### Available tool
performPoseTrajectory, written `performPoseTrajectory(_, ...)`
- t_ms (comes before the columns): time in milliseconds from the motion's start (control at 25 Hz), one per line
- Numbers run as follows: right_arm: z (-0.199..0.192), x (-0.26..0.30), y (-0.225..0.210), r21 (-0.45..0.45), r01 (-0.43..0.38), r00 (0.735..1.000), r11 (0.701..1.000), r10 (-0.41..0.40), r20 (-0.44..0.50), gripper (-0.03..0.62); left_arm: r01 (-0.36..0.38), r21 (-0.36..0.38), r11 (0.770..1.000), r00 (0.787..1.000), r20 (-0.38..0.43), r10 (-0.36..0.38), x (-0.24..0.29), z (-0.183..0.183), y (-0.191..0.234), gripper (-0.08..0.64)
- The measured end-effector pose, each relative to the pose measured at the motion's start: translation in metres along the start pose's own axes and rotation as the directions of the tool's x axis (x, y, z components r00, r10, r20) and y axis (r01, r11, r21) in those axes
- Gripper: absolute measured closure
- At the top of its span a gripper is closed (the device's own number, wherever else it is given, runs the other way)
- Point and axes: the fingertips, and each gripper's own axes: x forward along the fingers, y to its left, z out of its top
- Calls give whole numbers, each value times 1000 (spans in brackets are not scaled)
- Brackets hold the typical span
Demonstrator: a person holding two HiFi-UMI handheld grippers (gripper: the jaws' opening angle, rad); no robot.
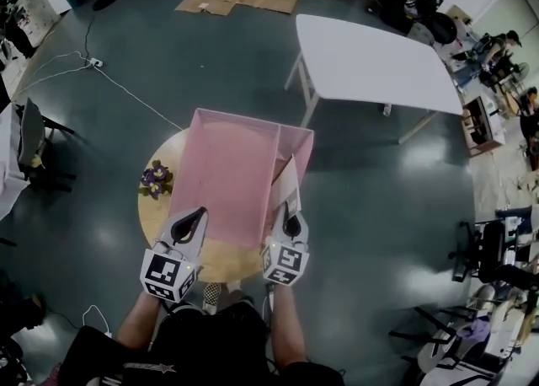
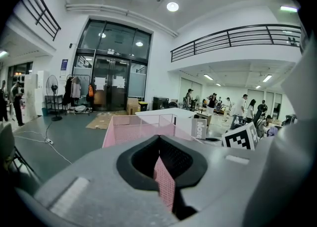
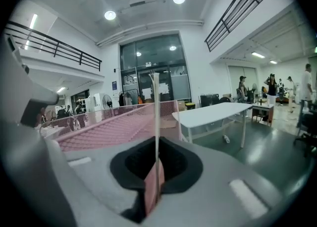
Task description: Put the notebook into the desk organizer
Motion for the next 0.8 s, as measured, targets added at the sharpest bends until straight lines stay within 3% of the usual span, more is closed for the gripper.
performPoseTrajectory(800,-56,16,-13,45,56,993,997,-51,-103,578,6,-14,1000,998,-59,-7,7,-21,0,549)
